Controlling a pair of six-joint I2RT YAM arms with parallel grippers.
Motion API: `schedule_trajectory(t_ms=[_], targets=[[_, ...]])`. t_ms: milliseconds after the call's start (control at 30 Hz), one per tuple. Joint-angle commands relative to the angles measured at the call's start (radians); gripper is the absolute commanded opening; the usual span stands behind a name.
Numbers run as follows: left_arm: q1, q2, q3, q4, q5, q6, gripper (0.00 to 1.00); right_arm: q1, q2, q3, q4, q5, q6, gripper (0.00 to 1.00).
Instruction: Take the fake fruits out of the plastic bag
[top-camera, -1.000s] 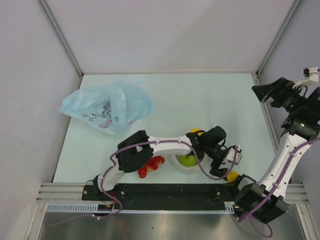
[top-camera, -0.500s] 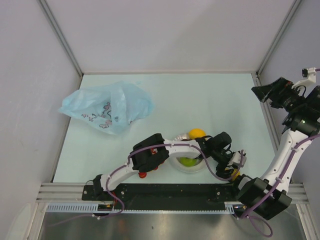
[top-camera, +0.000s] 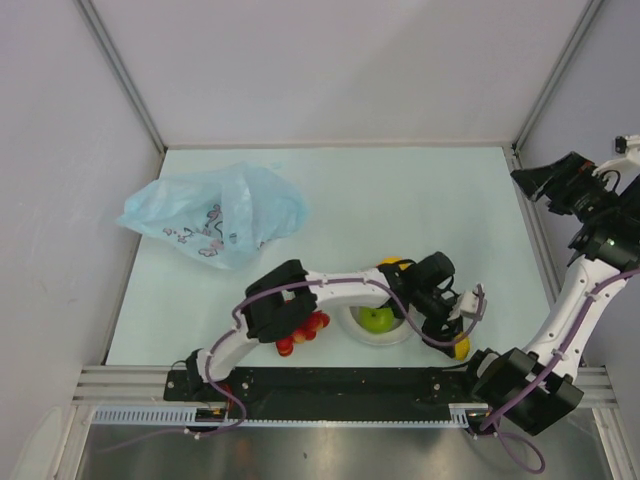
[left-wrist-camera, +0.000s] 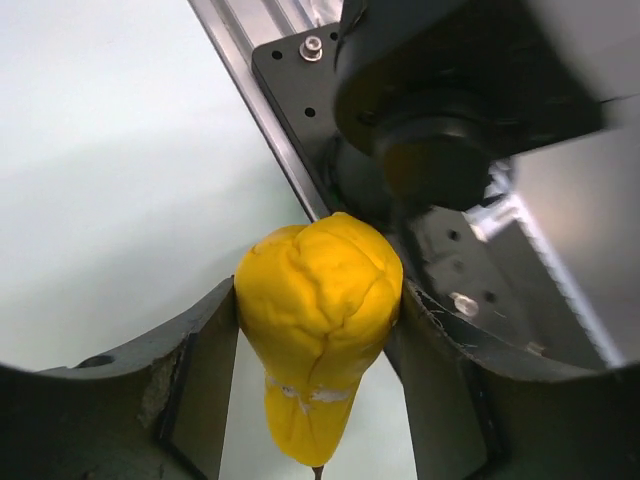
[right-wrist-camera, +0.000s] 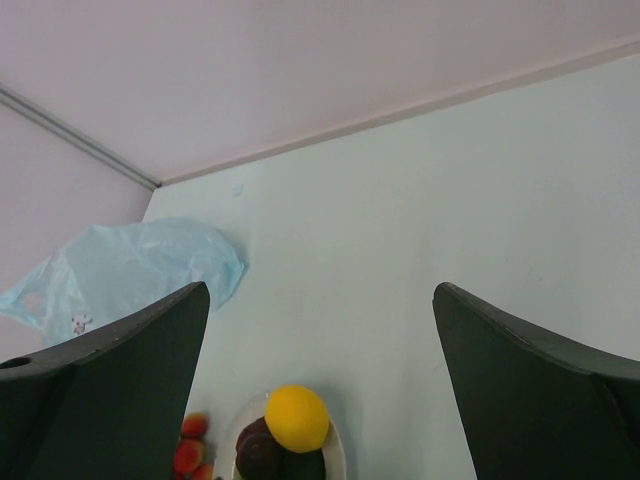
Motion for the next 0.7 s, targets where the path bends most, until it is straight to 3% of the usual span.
schedule_trajectory(t_ms=[0,133,167,233,267,367,500,667], targets=[[0.083,-0.263,-0.053,-0.079,-0.013,-0.115,0.20,-0.066,-0.003,0.020,0.160,-0.030,0.134,1.00],[0.180,-0.493,-0.152,-0.163,-0.103,-0.261,0.16,-0.121,-0.003,0.020,0.203,-0.010,0.202,1.00],[0.196,-0.544,-0.197,-0.154,-0.240,-0.292,0.11,-0.126,-0.005,0.020,0.208,-0.010,0.208,1.00],[0.245,-0.662,-0.373,-0.096,-0.369,-0.387,0.00,-0.132,-0.006,0.020,0.203,-0.013,0.215,1.00],[0.267,-0.767,-0.430,-0.073,-0.406,-0.417,0.01,-0.134,-0.006,0.020,0.202,-0.018,0.215,1.00],[0.323,-0.894,-0.559,-0.085,-0.528,-0.501,0.00,-0.137,-0.006,0.020,0.183,-0.020,0.202,1.00],[0.339,-0.978,-0.670,-0.119,-0.682,-0.587,0.00,-0.129,0.000,0.020,0.156,-0.013,0.187,1.00],[0.343,-1.004,-0.839,-0.025,-0.584,-0.566,0.00,-0.109,0.011,0.020,0.131,-0.007,0.172,1.00]])
